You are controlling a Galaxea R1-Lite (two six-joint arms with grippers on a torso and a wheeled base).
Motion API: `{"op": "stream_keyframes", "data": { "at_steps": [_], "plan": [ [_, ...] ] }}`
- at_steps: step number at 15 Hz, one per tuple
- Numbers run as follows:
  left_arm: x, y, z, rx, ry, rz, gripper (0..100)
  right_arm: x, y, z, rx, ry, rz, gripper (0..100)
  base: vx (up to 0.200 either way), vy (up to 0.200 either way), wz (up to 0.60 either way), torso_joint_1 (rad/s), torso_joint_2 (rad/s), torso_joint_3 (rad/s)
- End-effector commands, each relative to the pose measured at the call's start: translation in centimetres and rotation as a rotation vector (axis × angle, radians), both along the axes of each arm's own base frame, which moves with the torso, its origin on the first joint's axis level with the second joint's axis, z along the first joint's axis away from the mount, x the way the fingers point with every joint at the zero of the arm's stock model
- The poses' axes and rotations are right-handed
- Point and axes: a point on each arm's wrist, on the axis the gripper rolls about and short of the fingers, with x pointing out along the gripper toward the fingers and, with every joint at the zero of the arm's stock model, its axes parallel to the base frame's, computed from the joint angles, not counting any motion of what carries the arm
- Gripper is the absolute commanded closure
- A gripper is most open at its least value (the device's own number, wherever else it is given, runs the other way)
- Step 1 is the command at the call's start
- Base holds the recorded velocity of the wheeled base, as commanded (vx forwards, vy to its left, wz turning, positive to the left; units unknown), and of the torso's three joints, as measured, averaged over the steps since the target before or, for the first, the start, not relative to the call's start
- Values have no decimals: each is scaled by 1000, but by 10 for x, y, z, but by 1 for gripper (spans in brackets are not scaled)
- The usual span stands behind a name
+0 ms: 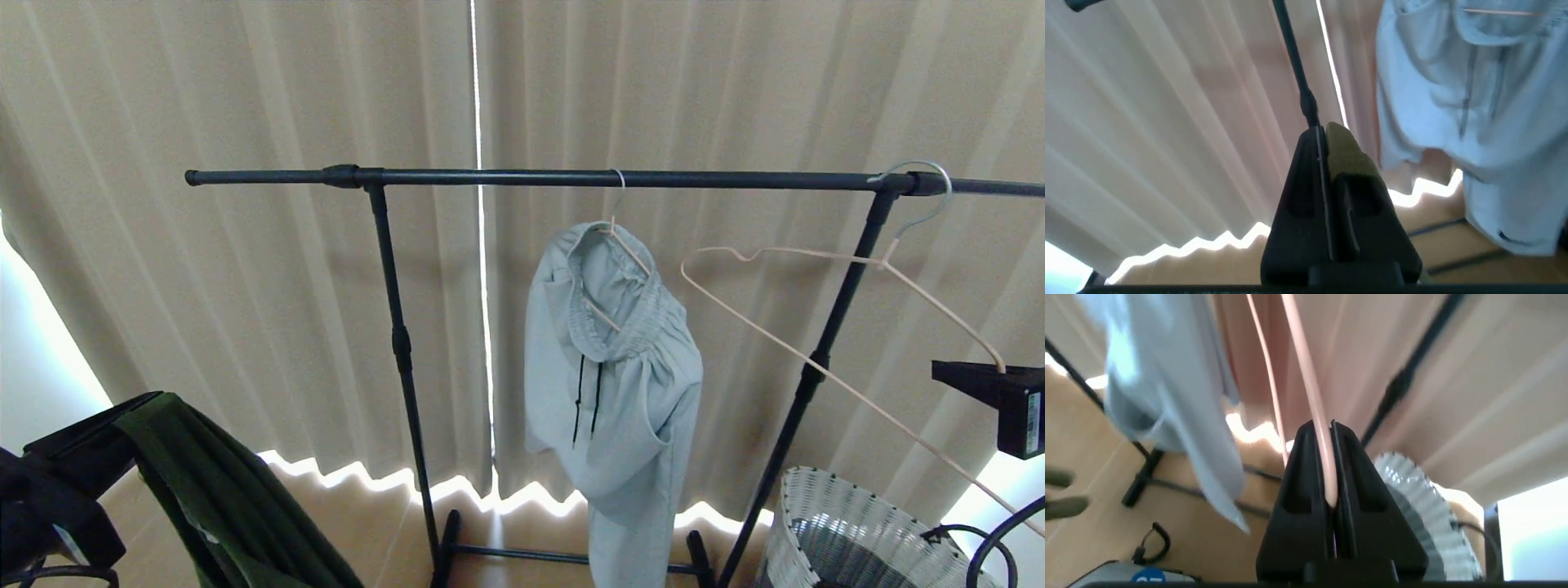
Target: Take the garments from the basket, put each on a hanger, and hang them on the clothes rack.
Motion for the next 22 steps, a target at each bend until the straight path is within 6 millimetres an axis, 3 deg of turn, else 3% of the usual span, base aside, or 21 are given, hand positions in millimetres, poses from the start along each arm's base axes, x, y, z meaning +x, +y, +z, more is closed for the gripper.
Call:
{"op": "stream_keyframes", "data": {
  "at_steps": [1, 4, 8, 10, 13, 15, 16, 17, 18, 22],
  "plan": [
    [1, 0, -1, 1, 7, -1, 100, -9, 1, -2, -1, -3, 1, 100, -200, 0, 0, -2, 2, -2],
    [4, -3, 3, 6, 0, -20, 100, -17, 1, -2, -1, -21, 6, 100, 0, 0, 0, 0, 0, 0],
    [24, -6, 10, 121, 0, -20, 100, -9, 13, 5, 66, -88, 52, 100, 0, 0, 0, 0, 0, 0],
    [50, -11, 26, 147, 8, 22, 100, -7, 31, 11, 138, -122, 98, 100, 0, 0, 0, 0, 0, 0],
    [83, -24, 46, 179, 71, 166, 100, -2, 67, 4, 185, -54, 214, 100, 0, 0, 0, 0, 0, 0],
    [100, -31, 52, 185, 101, 194, 100, -3, 95, -2, 208, -1, 289, 100, 0, 0, 0, 0, 0, 0],
    [100, -31, 52, 185, 101, 194, 100, -3, 95, -2, 208, -1, 289, 100, 0, 0, 0, 0, 0, 0],
    [115, -37, 53, 158, 133, 191, 100, -8, 119, -7, 233, 29, 389, 100, 0, 0, 0, 0, 0, 0],
    [121, -41, 55, 127, 150, 189, 100, -11, 131, -9, 250, 40, 433, 100, 0, 0, 0, 0, 0, 0],
    [145, -58, 61, -33, 194, 267, 100, -29, 163, -13, 294, 88, 558, 100, 0, 0, 0, 0, 0, 0]
  ]
}}
